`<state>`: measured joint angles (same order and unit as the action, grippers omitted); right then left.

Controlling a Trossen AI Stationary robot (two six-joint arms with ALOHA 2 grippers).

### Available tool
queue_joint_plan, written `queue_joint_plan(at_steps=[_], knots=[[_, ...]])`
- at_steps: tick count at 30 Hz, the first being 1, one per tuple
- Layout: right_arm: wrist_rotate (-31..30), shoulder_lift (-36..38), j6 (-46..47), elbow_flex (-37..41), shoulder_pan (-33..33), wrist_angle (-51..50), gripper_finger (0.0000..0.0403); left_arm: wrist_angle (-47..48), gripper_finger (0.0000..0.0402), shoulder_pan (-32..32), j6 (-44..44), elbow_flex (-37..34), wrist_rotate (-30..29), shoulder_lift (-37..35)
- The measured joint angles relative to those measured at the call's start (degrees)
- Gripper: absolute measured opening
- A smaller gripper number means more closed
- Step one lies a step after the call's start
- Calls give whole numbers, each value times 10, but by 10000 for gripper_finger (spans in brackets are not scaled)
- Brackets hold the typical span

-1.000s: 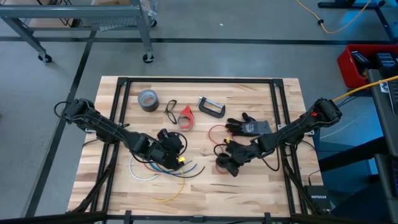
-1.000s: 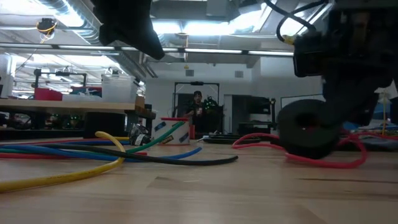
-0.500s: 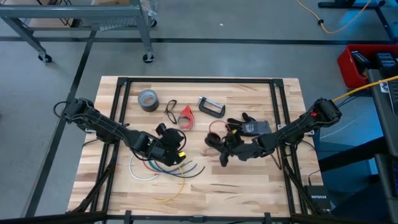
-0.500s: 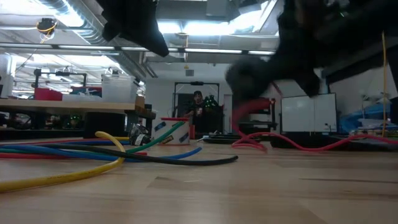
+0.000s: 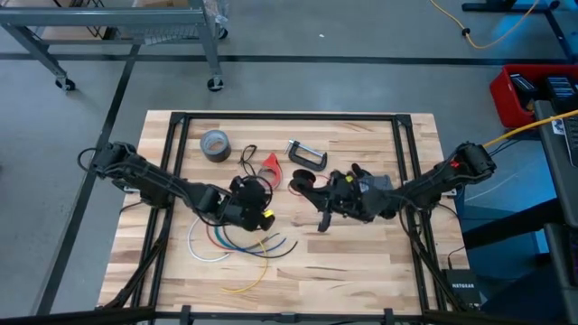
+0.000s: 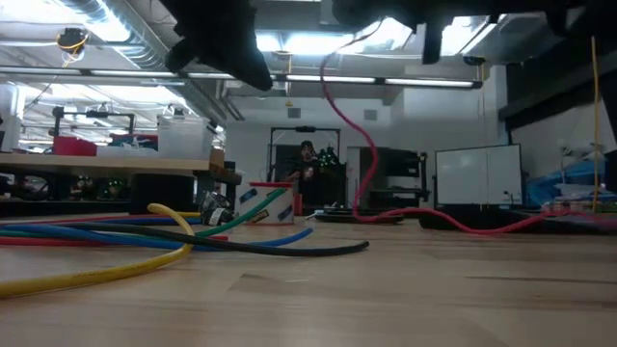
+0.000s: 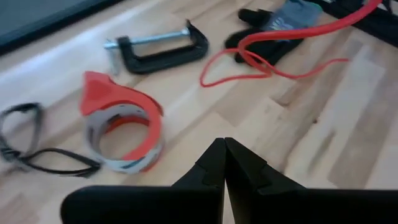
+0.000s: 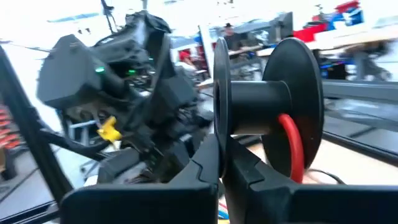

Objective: Coil cords
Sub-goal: Coil the orange wire on the spool

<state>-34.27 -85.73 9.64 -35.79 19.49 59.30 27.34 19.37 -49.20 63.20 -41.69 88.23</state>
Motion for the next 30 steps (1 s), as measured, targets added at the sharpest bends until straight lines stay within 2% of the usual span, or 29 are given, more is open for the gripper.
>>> queue_joint_plan(at_steps=[7,11,18,23,27,30], knots=[[94,0,-24,0,-34,13,4,-128,0,-36,184,0,90,0],[136,14,-43,0,-54,33,5,-159,12,-51,279,0,100,0],[159,77,-107,0,-69,15,5,-160,79,-78,286,0,101,0],[159,130,-130,0,-69,-69,4,-197,119,-91,286,0,101,0],[158,155,-131,0,-69,-131,4,-261,133,-94,293,0,111,0],[159,155,-131,0,-69,-142,5,-303,128,-84,334,0,119,0]])
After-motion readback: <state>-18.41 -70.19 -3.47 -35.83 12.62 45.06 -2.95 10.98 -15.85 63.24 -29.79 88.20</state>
